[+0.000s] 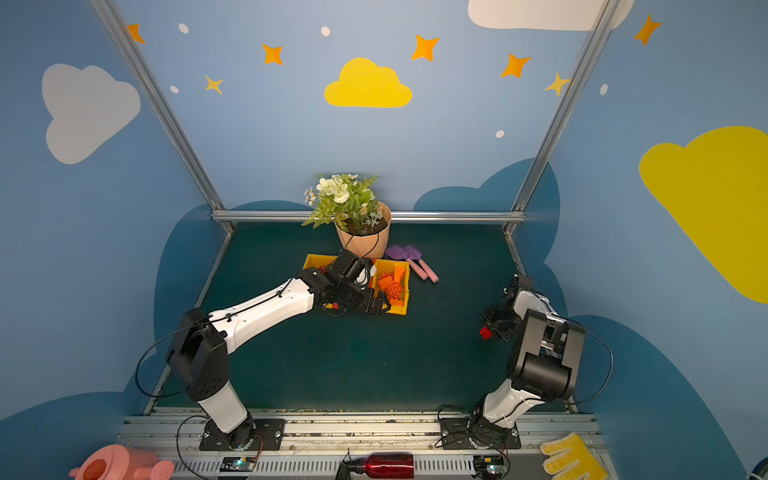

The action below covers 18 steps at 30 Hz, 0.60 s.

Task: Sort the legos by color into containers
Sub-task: 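Carry the small red brick with the right gripper into the yellow bin and open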

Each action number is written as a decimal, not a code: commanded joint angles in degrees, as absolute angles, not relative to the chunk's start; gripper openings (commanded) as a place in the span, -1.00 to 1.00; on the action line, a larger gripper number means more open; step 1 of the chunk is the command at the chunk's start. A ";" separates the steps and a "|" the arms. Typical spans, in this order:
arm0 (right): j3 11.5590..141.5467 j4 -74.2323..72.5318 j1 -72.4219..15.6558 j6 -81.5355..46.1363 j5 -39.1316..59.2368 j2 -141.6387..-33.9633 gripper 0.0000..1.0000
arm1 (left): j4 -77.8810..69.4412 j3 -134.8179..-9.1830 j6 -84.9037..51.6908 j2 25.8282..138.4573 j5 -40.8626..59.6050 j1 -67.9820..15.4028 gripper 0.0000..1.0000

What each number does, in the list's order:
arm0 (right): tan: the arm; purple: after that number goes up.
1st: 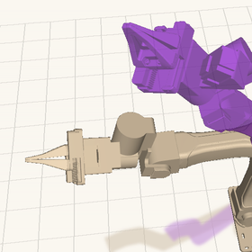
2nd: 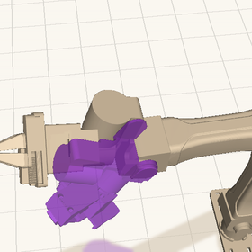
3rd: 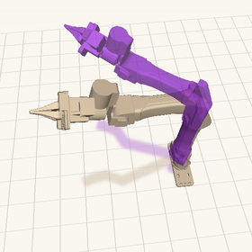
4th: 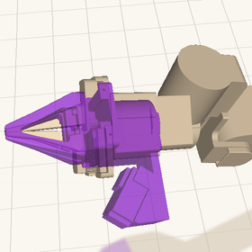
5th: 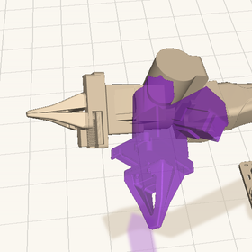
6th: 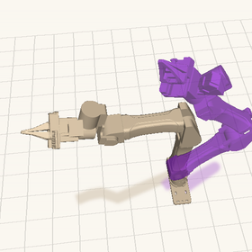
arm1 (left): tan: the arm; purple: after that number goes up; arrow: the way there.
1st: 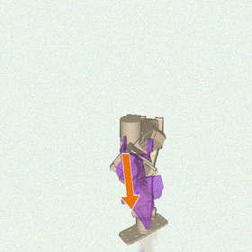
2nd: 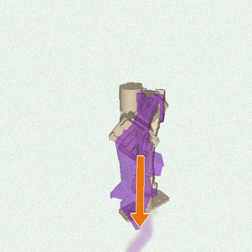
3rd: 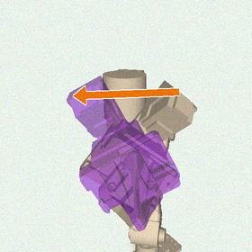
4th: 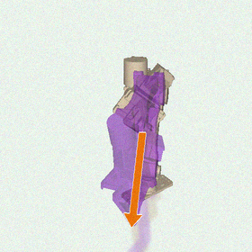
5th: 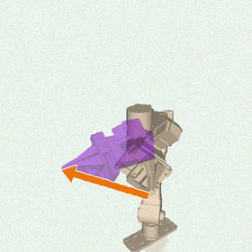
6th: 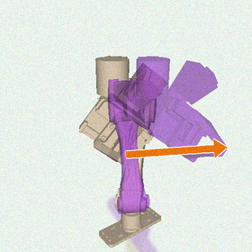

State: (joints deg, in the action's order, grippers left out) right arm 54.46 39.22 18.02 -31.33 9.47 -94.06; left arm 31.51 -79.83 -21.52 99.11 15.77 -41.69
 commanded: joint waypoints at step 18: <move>65.57 46.64 -6.50 -38.50 11.68 -86.27 -0.50 | 34.87 -68.99 -24.31 85.39 7.73 -37.10 1.00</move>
